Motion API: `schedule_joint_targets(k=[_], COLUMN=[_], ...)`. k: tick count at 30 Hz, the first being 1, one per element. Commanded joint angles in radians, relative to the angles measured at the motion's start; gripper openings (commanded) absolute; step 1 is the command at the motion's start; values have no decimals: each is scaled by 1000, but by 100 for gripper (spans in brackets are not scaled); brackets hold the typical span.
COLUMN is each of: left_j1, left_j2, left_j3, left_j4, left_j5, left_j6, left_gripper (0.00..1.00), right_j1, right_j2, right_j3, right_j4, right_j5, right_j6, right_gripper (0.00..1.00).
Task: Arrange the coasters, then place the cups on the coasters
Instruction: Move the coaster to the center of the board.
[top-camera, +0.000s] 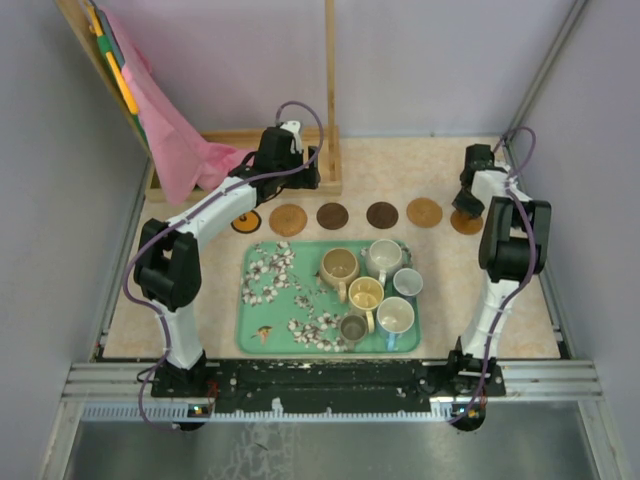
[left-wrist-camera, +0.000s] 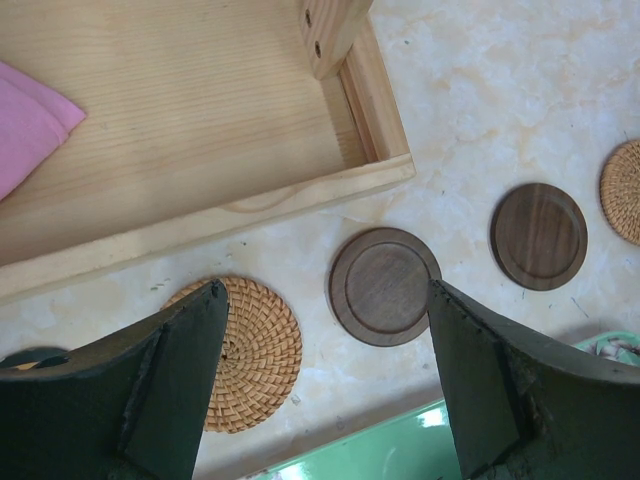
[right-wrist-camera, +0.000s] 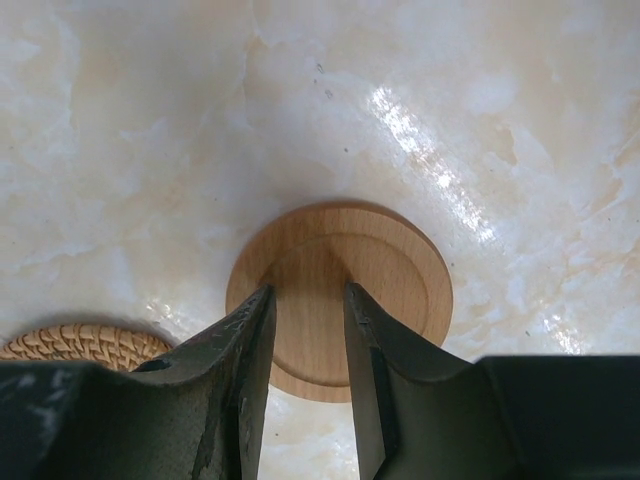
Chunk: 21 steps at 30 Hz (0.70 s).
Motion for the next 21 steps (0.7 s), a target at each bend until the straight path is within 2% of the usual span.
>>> schedule_joint_targets(k=[1,12,21], left_j1=[1,1,1], left_j2=[-42,-36,-33], left_j3=[1,4,5], left_j4=[16,13,19], left_j5=[5,5,12], left_j6=[-6,-5,-11], left_gripper=[86,86,86], right_j1=[-10,-10,-10], right_j2=[46,104,103], right_j3=[60,145,146], right_j4=[19,0,-4], right_j5=[29,30,48], right_j6=[11,5,1], right_gripper=[35,34,34])
